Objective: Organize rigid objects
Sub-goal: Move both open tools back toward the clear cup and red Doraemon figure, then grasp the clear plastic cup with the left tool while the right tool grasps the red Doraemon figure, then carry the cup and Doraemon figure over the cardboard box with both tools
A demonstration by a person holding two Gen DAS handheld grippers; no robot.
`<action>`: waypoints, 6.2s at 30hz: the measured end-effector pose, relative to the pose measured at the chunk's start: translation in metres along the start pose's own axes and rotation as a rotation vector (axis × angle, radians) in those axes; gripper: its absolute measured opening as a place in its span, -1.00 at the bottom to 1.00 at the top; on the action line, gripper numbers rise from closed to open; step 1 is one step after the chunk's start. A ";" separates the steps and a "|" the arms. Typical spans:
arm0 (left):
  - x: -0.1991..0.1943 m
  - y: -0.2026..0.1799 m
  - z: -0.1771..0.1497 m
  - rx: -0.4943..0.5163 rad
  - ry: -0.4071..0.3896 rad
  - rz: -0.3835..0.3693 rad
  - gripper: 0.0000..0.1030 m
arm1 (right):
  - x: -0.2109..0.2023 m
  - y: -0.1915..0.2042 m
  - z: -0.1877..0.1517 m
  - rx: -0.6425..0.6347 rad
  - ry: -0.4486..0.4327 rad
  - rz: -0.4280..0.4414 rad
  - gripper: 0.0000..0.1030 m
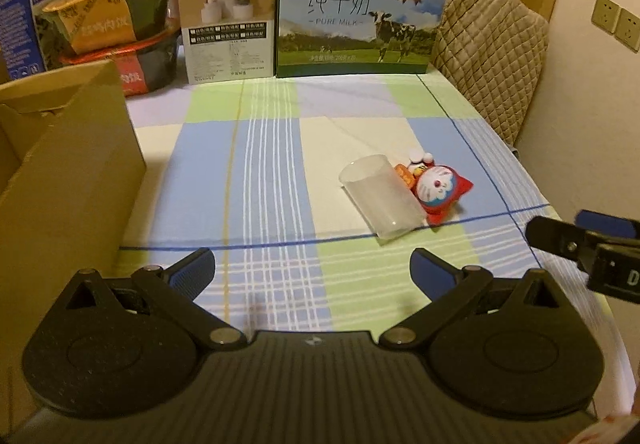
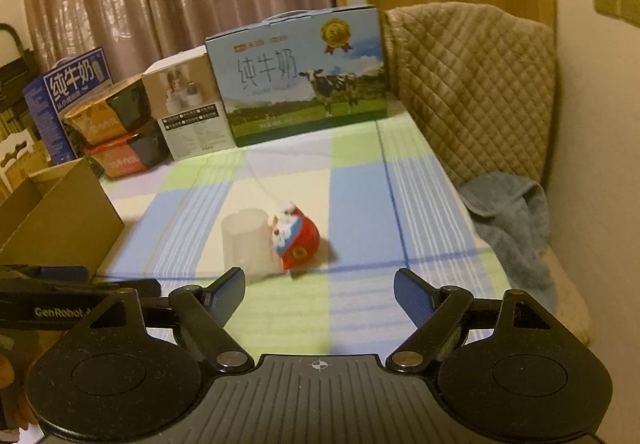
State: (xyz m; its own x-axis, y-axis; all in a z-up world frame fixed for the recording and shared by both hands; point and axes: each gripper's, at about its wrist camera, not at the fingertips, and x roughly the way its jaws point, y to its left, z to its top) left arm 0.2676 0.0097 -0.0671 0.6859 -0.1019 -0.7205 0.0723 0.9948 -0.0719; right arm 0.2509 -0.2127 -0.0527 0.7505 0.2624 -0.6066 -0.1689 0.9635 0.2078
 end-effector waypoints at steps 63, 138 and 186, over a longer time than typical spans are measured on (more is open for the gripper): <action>0.095 -0.039 0.022 0.034 0.057 -0.045 -0.13 | 0.069 -0.033 -0.010 -0.006 0.111 -0.093 -0.19; -0.265 0.044 -0.082 0.011 -0.131 -0.032 -0.13 | -0.202 0.125 -0.048 0.015 -0.007 0.101 -0.19; -0.260 0.226 -0.049 -0.016 -0.103 0.179 -0.13 | -0.097 0.288 -0.012 -0.203 0.106 0.345 -0.19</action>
State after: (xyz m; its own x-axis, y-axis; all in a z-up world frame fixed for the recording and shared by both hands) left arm 0.0702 0.2616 0.0697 0.7574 0.0776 -0.6483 -0.0687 0.9969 0.0391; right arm 0.1221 0.0398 0.0568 0.5597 0.5658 -0.6055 -0.5299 0.8061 0.2634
